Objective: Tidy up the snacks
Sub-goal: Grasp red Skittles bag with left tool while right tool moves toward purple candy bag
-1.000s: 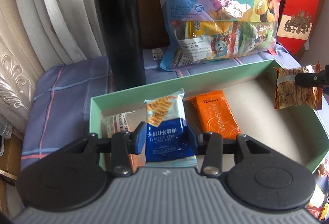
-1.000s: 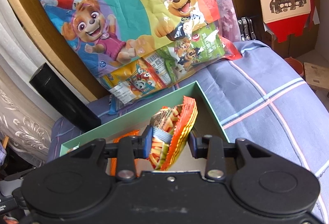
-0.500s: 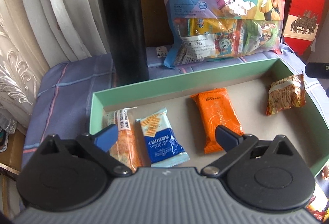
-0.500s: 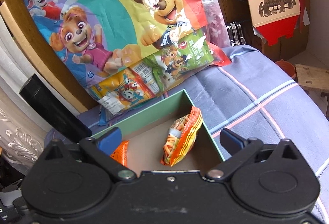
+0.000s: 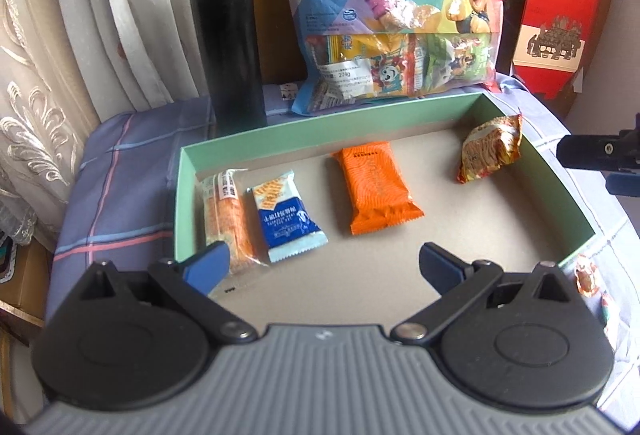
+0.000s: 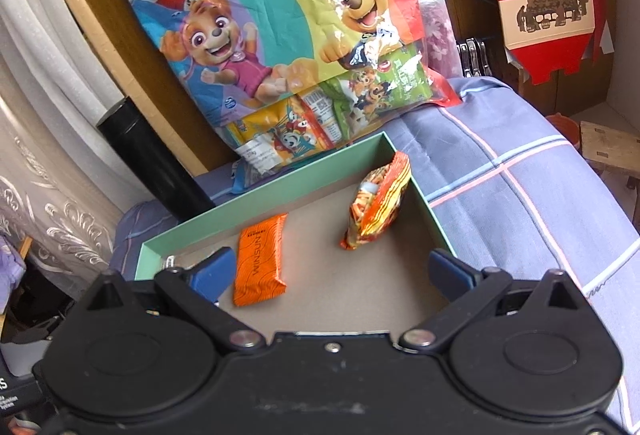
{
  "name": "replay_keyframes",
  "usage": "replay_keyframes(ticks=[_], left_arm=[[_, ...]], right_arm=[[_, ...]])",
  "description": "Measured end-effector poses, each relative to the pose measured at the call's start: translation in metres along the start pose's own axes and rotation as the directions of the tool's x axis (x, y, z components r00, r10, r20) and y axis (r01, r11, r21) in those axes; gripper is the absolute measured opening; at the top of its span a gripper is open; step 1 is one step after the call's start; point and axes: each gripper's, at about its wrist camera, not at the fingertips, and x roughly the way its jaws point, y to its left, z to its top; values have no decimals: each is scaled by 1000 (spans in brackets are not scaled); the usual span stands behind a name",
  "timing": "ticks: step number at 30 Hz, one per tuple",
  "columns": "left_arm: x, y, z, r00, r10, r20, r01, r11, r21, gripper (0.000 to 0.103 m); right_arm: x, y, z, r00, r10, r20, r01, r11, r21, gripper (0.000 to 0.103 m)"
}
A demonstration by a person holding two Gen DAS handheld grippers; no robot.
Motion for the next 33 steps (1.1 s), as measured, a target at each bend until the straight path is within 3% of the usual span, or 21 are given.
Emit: replay_keyframes(ticks=[14, 19, 23, 25, 30, 33], left_arm=[[-27, -28, -86, 994, -48, -103, 55, 996, 69, 103], [-28, -38, -109, 990, -36, -136, 52, 992, 119, 103], [-28, -42, -125, 981, -69, -181, 92, 988, 123, 103], [-29, -44, -133, 974, -99, -203, 127, 983, 130, 103], [-36, -56, -152, 968, -133, -212, 174, 966, 188, 96], [-36, -60, -158, 960, -162, -229, 209, 957, 200, 78]], right_arm=[[-60, -4, -87, 999, 2, -35, -5, 997, -71, 103], [-66, -11, -112, 995, 25, -97, -31, 998, -62, 103], [-70, -8, -130, 991, 17, -130, -28, 996, -84, 103], [-70, -8, -141, 988, 23, -150, -35, 996, -77, 99], [-73, -18, -163, 987, 3, -163, -11, 999, -51, 72], [-75, -25, -171, 984, 6, -177, -11, 1000, -26, 63]])
